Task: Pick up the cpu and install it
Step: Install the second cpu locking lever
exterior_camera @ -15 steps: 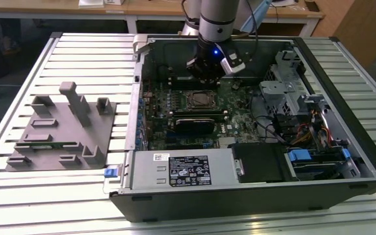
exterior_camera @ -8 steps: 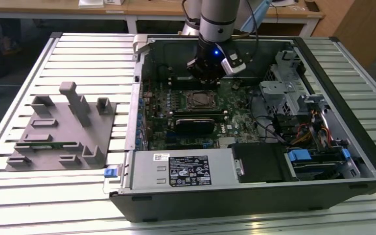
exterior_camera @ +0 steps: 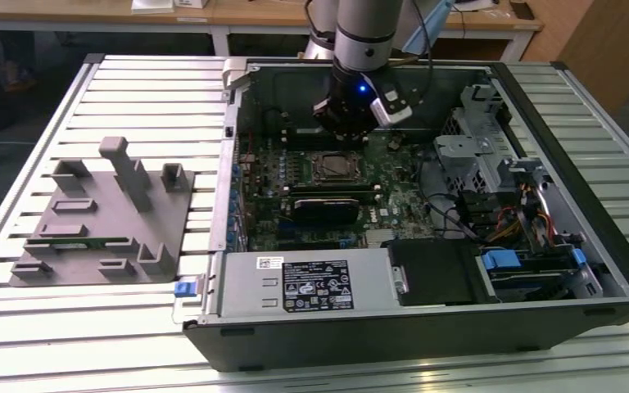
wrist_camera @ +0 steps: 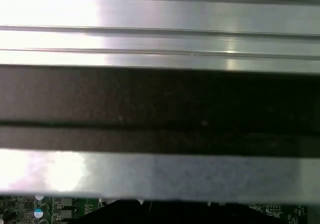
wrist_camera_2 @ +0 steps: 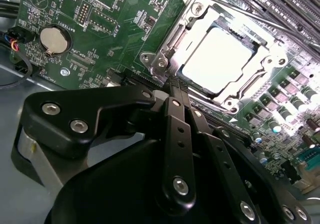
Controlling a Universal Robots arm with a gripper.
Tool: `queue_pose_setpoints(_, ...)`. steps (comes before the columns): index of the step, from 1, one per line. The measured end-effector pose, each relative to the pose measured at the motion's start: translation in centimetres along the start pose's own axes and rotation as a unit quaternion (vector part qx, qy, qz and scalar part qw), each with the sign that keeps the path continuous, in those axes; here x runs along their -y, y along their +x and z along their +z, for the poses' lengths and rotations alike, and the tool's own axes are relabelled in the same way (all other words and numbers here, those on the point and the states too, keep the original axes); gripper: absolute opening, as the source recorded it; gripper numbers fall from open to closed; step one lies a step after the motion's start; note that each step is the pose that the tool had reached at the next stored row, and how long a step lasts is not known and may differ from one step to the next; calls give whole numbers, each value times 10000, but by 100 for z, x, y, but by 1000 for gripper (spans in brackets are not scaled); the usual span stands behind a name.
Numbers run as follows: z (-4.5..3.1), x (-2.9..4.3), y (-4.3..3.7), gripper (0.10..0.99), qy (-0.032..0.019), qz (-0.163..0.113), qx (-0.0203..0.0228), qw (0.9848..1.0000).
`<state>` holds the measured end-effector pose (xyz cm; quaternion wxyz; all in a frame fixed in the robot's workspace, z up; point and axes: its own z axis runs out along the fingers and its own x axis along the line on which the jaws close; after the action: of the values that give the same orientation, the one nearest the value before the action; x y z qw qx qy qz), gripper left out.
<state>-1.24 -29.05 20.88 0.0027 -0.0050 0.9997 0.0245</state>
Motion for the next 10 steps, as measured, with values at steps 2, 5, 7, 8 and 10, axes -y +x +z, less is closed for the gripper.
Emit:
queue_pose_setpoints(2, 0, 11, -1, 106, 0, 0, 0, 10000)
queue_pose_setpoints(5, 0, 33, -4, 106, -1, 0, 0, 10000)
queue_pose_setpoints(7, -1, 51, -6, 106, 0, 0, 0, 10000)
queue_pose_setpoints(8, -2, 58, -6, 106, 0, 0, 0, 10000)
queue_pose_setpoints(10, -10, 60, -5, 106, -5, 1, 0, 10000)
